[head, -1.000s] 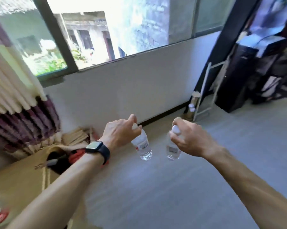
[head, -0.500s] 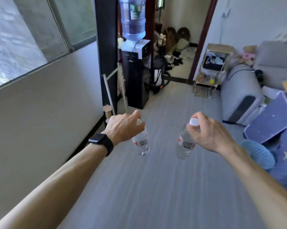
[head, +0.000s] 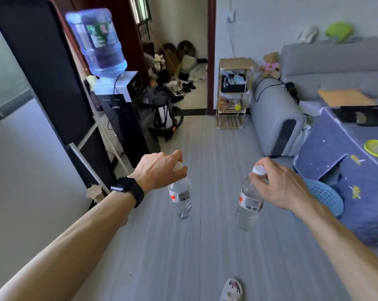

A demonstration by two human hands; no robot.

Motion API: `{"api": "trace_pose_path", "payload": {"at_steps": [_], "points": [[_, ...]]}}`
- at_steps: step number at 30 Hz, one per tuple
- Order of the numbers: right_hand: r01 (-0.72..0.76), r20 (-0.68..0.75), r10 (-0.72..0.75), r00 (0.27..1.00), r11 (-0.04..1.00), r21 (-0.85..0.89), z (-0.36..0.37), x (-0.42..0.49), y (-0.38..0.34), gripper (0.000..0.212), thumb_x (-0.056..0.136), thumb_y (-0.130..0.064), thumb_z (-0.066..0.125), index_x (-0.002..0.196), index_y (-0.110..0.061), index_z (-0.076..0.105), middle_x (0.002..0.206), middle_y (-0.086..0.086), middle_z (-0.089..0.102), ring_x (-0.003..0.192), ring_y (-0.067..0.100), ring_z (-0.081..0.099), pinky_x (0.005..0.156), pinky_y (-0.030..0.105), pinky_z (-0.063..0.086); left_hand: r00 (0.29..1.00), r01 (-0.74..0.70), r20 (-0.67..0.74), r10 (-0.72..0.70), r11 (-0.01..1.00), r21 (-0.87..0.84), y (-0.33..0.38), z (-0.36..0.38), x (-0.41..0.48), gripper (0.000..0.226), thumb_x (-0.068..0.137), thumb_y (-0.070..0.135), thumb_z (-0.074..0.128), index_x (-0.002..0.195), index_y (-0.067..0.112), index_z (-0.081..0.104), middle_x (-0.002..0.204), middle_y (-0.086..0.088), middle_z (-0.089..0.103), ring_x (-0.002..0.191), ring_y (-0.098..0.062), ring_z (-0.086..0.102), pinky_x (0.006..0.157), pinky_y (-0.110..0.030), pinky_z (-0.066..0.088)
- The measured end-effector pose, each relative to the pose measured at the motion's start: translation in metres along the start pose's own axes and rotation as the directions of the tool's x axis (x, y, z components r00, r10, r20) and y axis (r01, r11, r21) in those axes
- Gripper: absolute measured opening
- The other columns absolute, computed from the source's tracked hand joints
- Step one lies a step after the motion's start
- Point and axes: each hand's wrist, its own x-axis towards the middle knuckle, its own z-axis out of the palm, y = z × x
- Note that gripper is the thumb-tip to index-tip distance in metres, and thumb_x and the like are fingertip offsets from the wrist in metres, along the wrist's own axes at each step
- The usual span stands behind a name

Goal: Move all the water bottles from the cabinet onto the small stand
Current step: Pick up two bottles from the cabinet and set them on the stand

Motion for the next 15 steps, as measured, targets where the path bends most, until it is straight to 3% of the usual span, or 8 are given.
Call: {"api": "trace_pose_path", "payload": {"at_steps": [11, 15], "points": [[0.032, 0.016, -0.031, 0.999, 0.999, -0.032, -0.040, 0.230, 0.071, 0.023, 0.090, -0.053, 0.047, 0.096, -0.031, 0.041, 0.088, -0.010, 0.060, 0.085, 0.027, 0.057, 0.071, 0.039, 0.049, 0.999, 0.039, 0.024, -0.038, 0.999, -0.032, 0.000, -0.010, 0.233, 0.028, 0.092, 0.055, 0.042, 0.097, 0.028, 0.043, 0.076, 0.005, 0.061, 0.066, -0.019, 0.056, 0.052, -0.029, 0.035], [0.026, 0.019, -0.025, 1.000, 0.998, -0.055, -0.041, 0.314, 0.100, 0.022, 0.092, -0.052, 0.046, 0.096, -0.031, 0.041, 0.087, -0.010, 0.060, 0.085, 0.026, 0.057, 0.069, 0.039, 0.048, 0.998, 0.051, 0.028, -0.050, 0.997, -0.060, -0.005, -0.003, 0.325, 0.028, 0.091, 0.054, 0.044, 0.100, 0.027, 0.048, 0.080, 0.003, 0.063, 0.072, -0.021, 0.060, 0.057, -0.031, 0.043]]}}
